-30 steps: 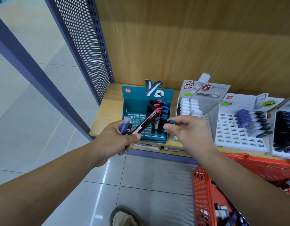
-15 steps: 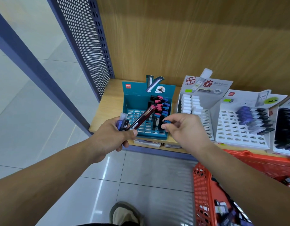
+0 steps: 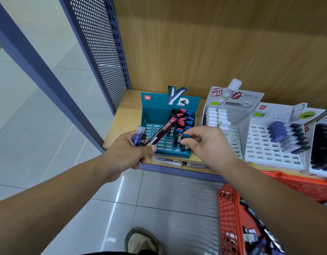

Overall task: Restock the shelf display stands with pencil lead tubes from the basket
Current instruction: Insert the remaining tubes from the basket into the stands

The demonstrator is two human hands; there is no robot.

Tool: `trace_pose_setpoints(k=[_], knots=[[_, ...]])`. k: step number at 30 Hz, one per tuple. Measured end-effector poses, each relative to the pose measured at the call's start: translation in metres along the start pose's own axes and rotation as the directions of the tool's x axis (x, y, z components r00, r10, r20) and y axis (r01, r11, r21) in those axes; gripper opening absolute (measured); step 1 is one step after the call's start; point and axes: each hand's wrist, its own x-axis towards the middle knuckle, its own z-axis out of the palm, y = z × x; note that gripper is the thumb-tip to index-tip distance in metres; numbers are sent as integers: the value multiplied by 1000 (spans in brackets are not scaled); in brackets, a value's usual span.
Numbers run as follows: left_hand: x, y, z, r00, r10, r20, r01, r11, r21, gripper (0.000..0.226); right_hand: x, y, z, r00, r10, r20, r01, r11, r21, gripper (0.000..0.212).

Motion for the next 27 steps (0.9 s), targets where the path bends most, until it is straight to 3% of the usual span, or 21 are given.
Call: trace_pose_setpoints(k=[2,4,8,11,13,15,17,23,27], knots=[[0,1,-1,1000,0,2,0,1000,-6,28,3,3,0,999,-26,35,27,999,-44,8],[0,2,-3,1000,-6,1,6,1000,-11,29,2,6,0,999,48,13,-48,999,4,6],[0,3,-3,1000,3,9,-2,1000,-18,29,-3,6,0,994,98,-36,-98,995,21,19],[-1,3,-2,1000,13,10,-12,1000,-17,29,-8,-5,-3,990,33,-138,-25,998,60,27],[-2,4,-2,1000,14,10,-14,1000,-22,29,-8,-20,-8,981,-27,-190,61,983,176,28],[-2,5,-1,1000,15,5,-15,1000,-25,29,-2,-38,-16,992,9,-127,37,933,357,29],[-1,7,1,1000,17,4,-16,999,-39,26,7,-53,-22,997,69,-37,-46,896,443,14],[5,13,3,999,40,25,-38,996,-83,19,28,-58,-30,991,118,-59,-81,896,436,18],[4,15,3,999,47,0,-47,996,-71,19,34,-62,-35,994,106,19,-102,869,485,6]])
